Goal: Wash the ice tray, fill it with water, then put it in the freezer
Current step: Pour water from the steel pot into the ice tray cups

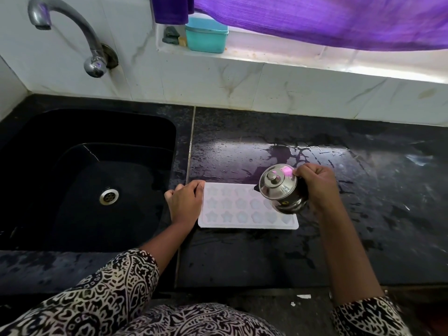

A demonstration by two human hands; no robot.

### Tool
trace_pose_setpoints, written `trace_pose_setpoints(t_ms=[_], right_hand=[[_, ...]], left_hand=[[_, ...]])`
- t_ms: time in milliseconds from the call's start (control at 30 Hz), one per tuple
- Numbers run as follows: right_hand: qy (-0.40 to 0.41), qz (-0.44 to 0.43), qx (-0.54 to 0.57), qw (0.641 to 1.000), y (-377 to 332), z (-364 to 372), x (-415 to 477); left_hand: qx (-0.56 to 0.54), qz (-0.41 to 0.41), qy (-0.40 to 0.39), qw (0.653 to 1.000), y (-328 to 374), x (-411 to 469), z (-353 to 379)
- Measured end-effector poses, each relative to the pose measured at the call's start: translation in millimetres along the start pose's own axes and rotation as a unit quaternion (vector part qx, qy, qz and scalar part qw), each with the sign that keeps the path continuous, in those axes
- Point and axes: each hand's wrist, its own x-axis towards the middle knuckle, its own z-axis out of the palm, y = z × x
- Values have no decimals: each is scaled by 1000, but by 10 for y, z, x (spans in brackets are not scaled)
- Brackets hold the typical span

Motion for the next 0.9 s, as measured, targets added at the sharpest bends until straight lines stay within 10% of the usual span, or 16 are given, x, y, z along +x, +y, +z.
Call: trace_pose_setpoints(t_ms=[900], right_hand=[[-5, 3, 5, 1000, 31, 64, -54]], left_hand=[[-4, -2, 5, 1000, 11, -5, -12]])
